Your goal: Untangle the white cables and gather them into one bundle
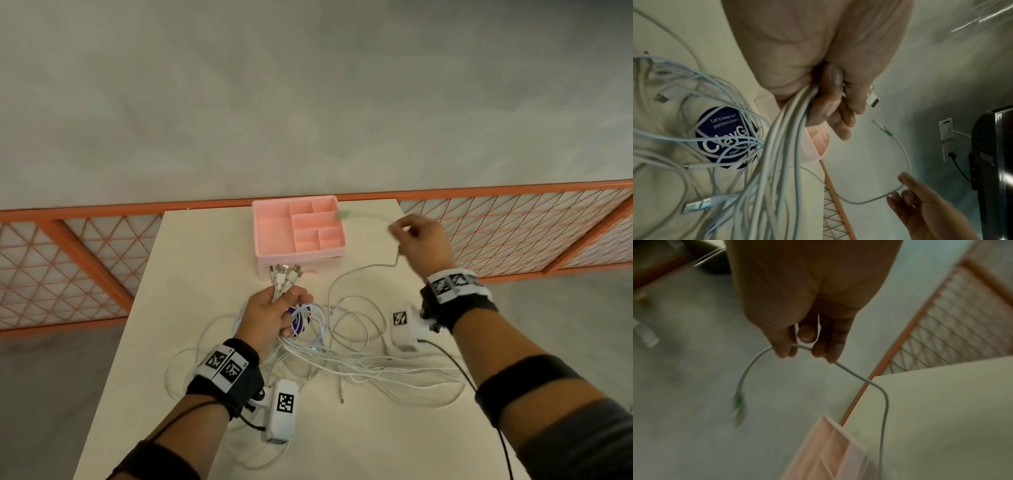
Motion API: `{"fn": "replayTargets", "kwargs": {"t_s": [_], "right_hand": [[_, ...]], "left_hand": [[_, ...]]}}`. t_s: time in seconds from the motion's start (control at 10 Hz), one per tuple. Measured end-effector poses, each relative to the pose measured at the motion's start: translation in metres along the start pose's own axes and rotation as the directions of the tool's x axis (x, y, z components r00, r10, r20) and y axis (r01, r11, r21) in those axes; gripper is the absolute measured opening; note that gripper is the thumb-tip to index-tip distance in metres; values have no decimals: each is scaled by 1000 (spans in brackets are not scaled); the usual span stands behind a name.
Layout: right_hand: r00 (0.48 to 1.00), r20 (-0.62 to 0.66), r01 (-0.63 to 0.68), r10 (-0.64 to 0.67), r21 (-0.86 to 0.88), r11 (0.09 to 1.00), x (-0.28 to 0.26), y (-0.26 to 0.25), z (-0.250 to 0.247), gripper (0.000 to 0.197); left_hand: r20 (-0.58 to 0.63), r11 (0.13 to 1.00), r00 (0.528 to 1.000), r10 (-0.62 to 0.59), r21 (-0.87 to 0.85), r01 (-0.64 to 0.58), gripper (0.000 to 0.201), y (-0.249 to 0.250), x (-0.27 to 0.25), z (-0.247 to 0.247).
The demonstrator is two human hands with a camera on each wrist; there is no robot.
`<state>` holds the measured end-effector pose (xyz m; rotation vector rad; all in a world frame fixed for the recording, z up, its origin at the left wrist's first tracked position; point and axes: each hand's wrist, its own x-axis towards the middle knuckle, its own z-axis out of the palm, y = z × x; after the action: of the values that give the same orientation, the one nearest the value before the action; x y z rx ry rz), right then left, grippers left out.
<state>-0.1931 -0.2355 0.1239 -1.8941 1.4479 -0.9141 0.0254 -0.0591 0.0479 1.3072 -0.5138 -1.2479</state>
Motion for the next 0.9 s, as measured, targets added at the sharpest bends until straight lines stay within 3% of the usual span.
{"fn": "replayTargets", "kwargs": {"t_s": [0.1,0.2,0.3,0.4,0.5,0.6,0.7,0.8,0.9], "right_hand": [[906,-319,-194,278,270,943,17,24,-35,12],[748,-369,-282,551,576,768,24,58,-71,22],[680,-250,-383,690,682,624,16,97,-88,45],[641,-225,-438,734,679,589,4,125,-84,50],[786,-89,-442,612,611,657,-18,103,-43,39],[945,226,-315,236,435,844,-51,43,14,25],[781,619,-108,-85,267,958,-88,-1,66,34],[715,678,149,-172,92,985,-112,-11,100,28],[774,618,227,-137,-69,971,-109,11,98,23]], "left_hand": [[-12,1000,1000,2,-24,-2,29,0,1,-2],[-35,999,999,0,-51,-1,33,0,2,-2],[-41,997,999,2,-73,-5,34,1,4,-1],[-16,995,1000,23,-101,-25,29,5,5,4],[16,990,998,53,-130,-51,27,12,5,14],[31,988,995,93,-131,-88,27,20,5,27],[9,970,986,168,-178,-163,27,31,8,36],[-40,945,973,228,-232,-231,28,48,10,34],[-110,909,951,288,-280,-308,28,68,13,17]]}}
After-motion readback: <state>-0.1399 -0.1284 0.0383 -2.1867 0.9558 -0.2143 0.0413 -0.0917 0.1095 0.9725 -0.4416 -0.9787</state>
